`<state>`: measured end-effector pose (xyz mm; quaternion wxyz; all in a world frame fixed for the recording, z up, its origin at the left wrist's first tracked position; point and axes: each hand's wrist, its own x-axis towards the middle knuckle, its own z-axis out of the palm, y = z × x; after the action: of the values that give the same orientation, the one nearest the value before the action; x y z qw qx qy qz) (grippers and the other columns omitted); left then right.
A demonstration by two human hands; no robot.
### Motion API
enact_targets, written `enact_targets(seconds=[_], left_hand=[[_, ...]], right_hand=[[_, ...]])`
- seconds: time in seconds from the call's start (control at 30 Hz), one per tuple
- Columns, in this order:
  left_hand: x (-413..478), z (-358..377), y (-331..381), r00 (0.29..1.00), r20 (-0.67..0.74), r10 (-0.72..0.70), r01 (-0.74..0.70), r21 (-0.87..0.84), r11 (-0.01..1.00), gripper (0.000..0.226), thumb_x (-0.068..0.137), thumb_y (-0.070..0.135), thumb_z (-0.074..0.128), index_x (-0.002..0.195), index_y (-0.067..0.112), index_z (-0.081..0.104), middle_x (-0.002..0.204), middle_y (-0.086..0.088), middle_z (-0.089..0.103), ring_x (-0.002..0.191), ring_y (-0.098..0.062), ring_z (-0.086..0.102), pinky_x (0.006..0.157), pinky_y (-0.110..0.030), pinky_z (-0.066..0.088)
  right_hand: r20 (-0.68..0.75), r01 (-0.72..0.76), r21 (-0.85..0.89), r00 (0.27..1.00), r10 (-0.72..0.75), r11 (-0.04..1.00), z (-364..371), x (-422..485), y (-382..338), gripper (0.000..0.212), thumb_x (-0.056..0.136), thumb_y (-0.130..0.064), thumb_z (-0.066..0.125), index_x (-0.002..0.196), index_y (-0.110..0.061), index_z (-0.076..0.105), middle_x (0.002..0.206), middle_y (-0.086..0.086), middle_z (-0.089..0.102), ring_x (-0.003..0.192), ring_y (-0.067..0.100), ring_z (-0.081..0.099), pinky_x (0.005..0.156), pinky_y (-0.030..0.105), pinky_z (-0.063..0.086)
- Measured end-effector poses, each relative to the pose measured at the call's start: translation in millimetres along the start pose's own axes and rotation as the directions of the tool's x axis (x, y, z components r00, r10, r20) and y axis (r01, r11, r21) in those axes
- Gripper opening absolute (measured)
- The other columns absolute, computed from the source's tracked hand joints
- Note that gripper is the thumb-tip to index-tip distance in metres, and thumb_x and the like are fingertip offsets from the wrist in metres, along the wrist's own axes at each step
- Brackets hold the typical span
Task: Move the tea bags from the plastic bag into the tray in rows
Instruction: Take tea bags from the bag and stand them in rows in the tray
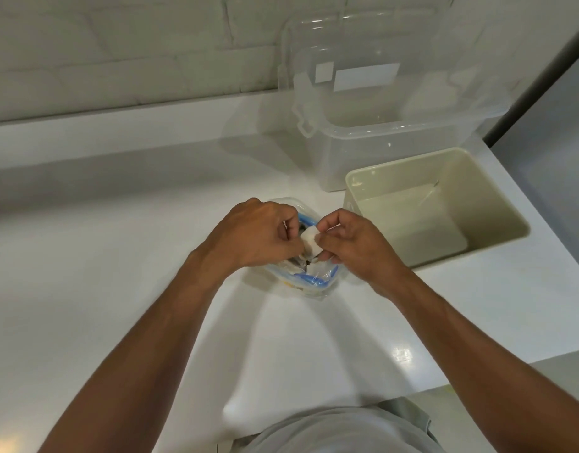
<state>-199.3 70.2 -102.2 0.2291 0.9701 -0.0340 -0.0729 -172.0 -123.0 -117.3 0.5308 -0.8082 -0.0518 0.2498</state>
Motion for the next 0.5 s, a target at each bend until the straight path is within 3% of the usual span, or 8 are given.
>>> enact_targets(seconds=[0.17, 0.27, 0.37, 0.5], left_hand=[[-2, 5, 1, 0.998, -0.008, -0.067, 0.066, -0.048, 0.997, 0.014, 0.079, 0.028, 0.076, 0.078, 0.032, 0.062, 0.074, 0.018, 0.067, 0.076, -0.008, 0.066, 0.068, -0.027, 0.051], [-5, -6, 0, 0.996, 0.0, -0.084, 0.083, -0.154, 0.985, 0.02, 0.079, 0.022, 0.076, 0.09, 0.036, 0.066, 0.083, 0.019, 0.068, 0.082, -0.005, 0.066, 0.076, -0.032, 0.054], [-3, -21, 5, 0.998, -0.035, -0.051, 0.043, -0.197, 0.979, 0.022, 0.085, 0.02, 0.073, 0.1, 0.035, 0.069, 0.088, 0.015, 0.07, 0.085, -0.006, 0.067, 0.081, -0.036, 0.055], [3, -36, 17, 0.999, -0.025, -0.037, 0.03, -0.256, 0.966, 0.027, 0.086, 0.015, 0.067, 0.104, 0.036, 0.067, 0.09, 0.011, 0.066, 0.085, -0.011, 0.067, 0.08, -0.039, 0.055]], right_hand=[[0.046, -0.153, 0.311, 0.988, 0.146, 0.938, 16, -16, 6, 0.008, 0.093, -0.01, 0.062, 0.099, -0.015, 0.059, 0.09, 0.005, 0.073, 0.075, 0.016, 0.074, 0.067, 0.023, 0.056], [0.051, -0.141, 0.375, 0.99, 0.131, 0.916, 18, -22, 5, 0.009, 0.093, -0.008, 0.063, 0.099, -0.015, 0.06, 0.087, 0.003, 0.072, 0.073, 0.016, 0.073, 0.068, 0.025, 0.058], [0.024, -0.037, 0.33, 0.999, 0.03, 0.943, 6, -22, -3, 0.016, 0.091, -0.005, 0.066, 0.105, -0.013, 0.064, 0.09, 0.009, 0.073, 0.075, 0.018, 0.072, 0.067, 0.024, 0.054], [0.024, 0.121, 0.096, 0.992, -0.124, 0.988, -22, -19, -17, 0.012, 0.089, -0.012, 0.068, 0.097, -0.02, 0.073, 0.09, 0.003, 0.075, 0.079, 0.012, 0.066, 0.072, 0.028, 0.052]])
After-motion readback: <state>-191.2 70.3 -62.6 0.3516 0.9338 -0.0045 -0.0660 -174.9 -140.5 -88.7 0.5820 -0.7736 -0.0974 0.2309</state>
